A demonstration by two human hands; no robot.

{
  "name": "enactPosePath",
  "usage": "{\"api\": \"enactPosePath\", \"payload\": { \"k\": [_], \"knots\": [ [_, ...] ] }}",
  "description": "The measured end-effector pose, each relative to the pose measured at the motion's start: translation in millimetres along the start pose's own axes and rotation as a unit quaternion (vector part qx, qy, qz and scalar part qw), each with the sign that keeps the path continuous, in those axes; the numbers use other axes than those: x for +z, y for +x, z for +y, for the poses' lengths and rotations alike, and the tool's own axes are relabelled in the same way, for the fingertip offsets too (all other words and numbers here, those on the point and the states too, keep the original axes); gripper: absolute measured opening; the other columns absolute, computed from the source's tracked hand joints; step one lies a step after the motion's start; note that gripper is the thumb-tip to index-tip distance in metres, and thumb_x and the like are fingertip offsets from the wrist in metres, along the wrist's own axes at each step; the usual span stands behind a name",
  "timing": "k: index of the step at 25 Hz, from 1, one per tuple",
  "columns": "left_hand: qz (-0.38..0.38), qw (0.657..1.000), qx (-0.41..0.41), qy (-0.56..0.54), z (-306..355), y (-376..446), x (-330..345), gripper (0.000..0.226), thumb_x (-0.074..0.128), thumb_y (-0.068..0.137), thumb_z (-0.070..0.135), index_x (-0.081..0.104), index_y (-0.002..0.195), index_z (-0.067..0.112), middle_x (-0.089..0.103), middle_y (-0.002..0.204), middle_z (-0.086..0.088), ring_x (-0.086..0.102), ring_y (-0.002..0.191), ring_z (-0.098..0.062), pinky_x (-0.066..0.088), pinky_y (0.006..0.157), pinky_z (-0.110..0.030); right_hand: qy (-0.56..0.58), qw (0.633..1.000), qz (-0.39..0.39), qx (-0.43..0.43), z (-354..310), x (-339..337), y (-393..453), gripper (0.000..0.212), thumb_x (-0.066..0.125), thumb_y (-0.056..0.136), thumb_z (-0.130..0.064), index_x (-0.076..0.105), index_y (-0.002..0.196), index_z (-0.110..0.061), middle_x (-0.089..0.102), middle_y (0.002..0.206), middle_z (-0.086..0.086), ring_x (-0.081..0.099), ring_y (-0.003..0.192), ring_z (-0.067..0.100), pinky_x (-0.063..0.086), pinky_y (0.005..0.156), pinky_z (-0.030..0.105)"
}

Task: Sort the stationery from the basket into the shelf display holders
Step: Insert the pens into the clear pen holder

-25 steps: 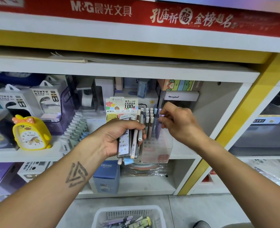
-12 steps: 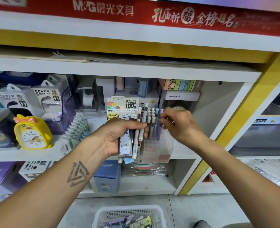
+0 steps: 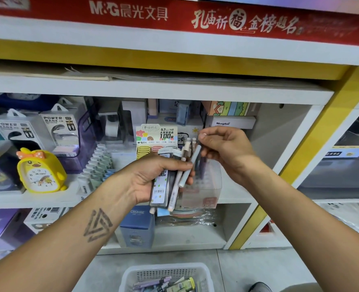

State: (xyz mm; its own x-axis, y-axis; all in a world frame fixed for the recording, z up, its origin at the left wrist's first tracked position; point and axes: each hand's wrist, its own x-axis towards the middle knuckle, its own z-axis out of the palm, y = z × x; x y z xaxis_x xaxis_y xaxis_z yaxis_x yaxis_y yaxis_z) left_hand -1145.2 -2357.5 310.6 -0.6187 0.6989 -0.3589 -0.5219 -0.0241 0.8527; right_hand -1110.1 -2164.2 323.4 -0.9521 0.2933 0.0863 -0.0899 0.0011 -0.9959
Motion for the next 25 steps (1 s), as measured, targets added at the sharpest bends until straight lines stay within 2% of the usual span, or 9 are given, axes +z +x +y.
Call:
{"api": "enactPosePath", "payload": {
  "k": [3,5,7,9,13,20,23,24,25],
  "knots": [
    [0.062,0.997,-0.011,-0.043,3.5,0.5,-6.6,0.023,0.075,0.072,0.004,0.071,0.094,-0.001,0.070,0.078,-0.017,0.069,0.062,-0.024,0.057,0.052,-0.029,0.001,0.994,0.099,-0.052,-7.1,-11.7,5.3,0.015,0.064,0.092,0.006,0.062,0.106,0.009,0.068,0.065,0.013,0.060,0.047,0.018,0.050,0.047,0.023],
    [0.103,0.993,-0.013,-0.063,5.6,0.9,-12.3,0.010,0.073,0.077,0.002,0.069,0.086,0.000,0.068,0.072,-0.014,0.067,0.057,-0.022,0.056,0.051,-0.028,-0.079,0.985,0.117,-0.104,-7.7,-17.2,6.5,0.017,0.065,0.093,0.003,0.057,0.107,0.004,0.066,0.066,0.017,0.062,0.048,0.018,0.053,0.051,0.025],
    [0.125,0.990,-0.018,-0.062,7.0,0.7,-16.0,0.004,0.073,0.078,0.002,0.069,0.078,0.002,0.068,0.069,-0.012,0.066,0.054,-0.020,0.056,0.050,-0.028,-0.175,0.973,0.071,-0.135,-2.7,-14.6,3.9,0.017,0.067,0.092,0.002,0.057,0.099,-0.009,0.066,0.069,0.014,0.068,0.054,0.020,0.057,0.056,0.029],
    [0.133,0.989,-0.022,-0.057,7.2,1.0,-17.3,0.006,0.074,0.078,0.003,0.069,0.074,0.003,0.068,0.068,-0.011,0.065,0.053,-0.020,0.055,0.049,-0.027,-0.253,0.957,0.025,-0.142,6.6,-8.6,1.0,0.030,0.070,0.091,-0.001,0.057,0.088,-0.028,0.067,0.071,0.007,0.070,0.062,0.023,0.061,0.062,0.038],
    [0.134,0.988,-0.022,-0.077,5.6,0.5,-17.8,0.005,0.071,0.079,0.004,0.067,0.081,0.002,0.067,0.069,-0.013,0.065,0.054,-0.021,0.056,0.049,-0.029,-0.353,0.919,-0.023,-0.175,22.9,-6.2,0.1,0.031,0.070,0.093,-0.014,0.051,0.089,-0.039,0.067,0.075,-0.002,0.070,0.068,0.011,0.061,0.069,0.045],
    [0.119,0.990,-0.018,-0.080,7.8,-3.4,-17.9,0.003,0.067,0.082,0.001,0.066,0.079,0.001,0.068,0.068,-0.014,0.066,0.053,-0.021,0.056,0.050,-0.028,-0.403,0.887,-0.097,-0.202,30.9,-7.6,-4.2,0.019,0.066,0.095,-0.015,0.053,0.090,-0.028,0.069,0.075,-0.006,0.069,0.071,0.005,0.059,0.066,0.038],
    [0.105,0.992,-0.007,-0.066,5.6,-4.7,-16.0,0.002,0.070,0.079,0.000,0.069,0.079,-0.002,0.070,0.071,-0.016,0.068,0.056,-0.022,0.056,0.049,-0.028,-0.476,0.831,-0.113,-0.263,27.8,-6.6,-4.2,0.006,0.065,0.096,-0.016,0.070,0.092,-0.016,0.069,0.081,-0.004,0.066,0.076,0.010,0.053,0.070,0.036],
    [0.095,0.993,-0.003,-0.064,4.5,-4.7,-15.5,0.004,0.070,0.077,0.000,0.070,0.081,-0.002,0.070,0.073,-0.016,0.069,0.058,-0.023,0.056,0.050,-0.028,-0.506,0.808,-0.107,-0.282,26.0,-4.7,-3.0,0.010,0.065,0.096,-0.017,0.074,0.097,-0.013,0.068,0.085,0.000,0.064,0.080,0.014,0.051,0.071,0.035],
    [0.086,0.995,0.000,-0.060,3.7,-4.5,-14.8,0.008,0.071,0.075,0.000,0.071,0.082,-0.003,0.070,0.074,-0.016,0.069,0.059,-0.023,0.056,0.050,-0.028,-0.513,0.806,-0.094,-0.280,25.2,-2.2,-1.9,0.015,0.064,0.097,-0.019,0.076,0.103,-0.012,0.066,0.088,0.000,0.062,0.081,0.014,0.049,0.072,0.031]
  ]
}}
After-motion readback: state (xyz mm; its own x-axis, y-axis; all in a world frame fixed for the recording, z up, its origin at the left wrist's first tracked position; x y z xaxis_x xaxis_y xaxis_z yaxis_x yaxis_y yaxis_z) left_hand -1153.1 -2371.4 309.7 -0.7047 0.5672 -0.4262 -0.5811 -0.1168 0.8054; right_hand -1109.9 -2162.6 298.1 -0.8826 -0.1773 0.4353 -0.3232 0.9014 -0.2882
